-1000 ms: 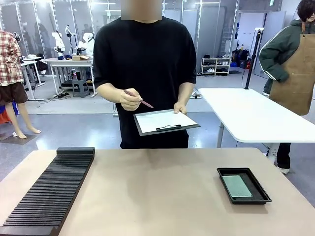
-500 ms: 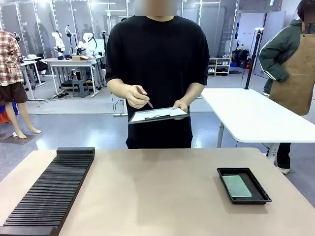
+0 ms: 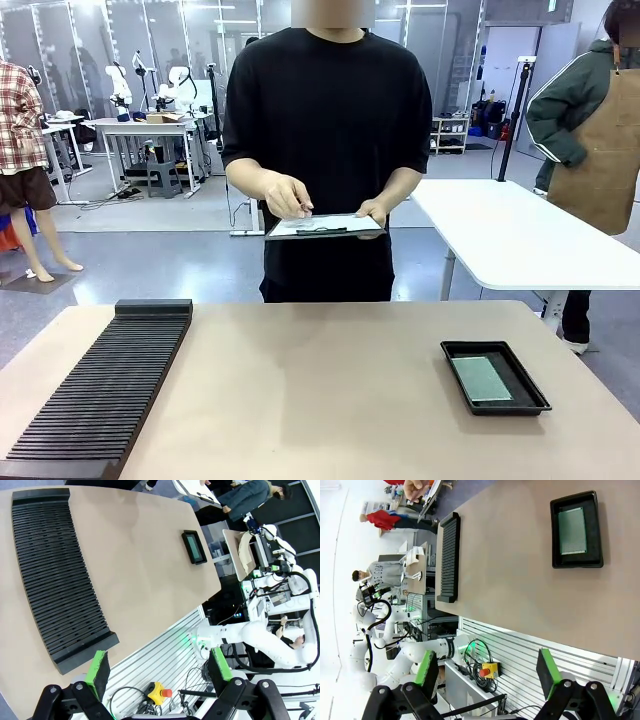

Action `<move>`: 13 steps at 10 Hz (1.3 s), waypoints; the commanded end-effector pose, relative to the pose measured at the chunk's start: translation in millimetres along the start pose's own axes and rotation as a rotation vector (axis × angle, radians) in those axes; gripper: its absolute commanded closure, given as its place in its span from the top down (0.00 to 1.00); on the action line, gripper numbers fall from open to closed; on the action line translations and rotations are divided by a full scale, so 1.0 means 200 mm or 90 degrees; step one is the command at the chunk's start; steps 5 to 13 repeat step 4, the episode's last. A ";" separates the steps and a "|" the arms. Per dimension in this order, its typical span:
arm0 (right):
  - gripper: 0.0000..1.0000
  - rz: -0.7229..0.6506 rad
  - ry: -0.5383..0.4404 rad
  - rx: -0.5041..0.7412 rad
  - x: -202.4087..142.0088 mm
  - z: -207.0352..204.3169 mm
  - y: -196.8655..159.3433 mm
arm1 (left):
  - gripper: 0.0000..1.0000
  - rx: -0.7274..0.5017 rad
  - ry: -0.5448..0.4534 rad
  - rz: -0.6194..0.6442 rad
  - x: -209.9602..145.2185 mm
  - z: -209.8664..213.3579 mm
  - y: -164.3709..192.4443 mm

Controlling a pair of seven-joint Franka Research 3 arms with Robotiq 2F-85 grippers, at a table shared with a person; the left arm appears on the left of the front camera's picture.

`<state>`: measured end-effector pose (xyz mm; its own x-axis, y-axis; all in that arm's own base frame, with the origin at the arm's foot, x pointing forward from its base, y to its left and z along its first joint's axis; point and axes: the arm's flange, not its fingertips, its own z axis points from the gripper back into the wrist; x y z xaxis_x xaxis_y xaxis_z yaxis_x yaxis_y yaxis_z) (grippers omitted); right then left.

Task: Inspect the PCB.
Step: Place the Blank PCB in the ESD tray.

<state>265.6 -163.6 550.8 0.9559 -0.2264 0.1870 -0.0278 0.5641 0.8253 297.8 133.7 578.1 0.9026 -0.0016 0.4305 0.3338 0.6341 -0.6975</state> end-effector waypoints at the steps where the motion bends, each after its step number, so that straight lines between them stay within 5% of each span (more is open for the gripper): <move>1: 1.00 0.006 -0.001 0.007 0.00 0.00 0.01 | 1.00 0.013 0.006 0.005 0.00 0.01 -0.01; 13: 1.00 0.006 -0.001 0.007 0.00 0.00 0.01 | 1.00 0.013 0.006 0.005 0.00 0.01 -0.01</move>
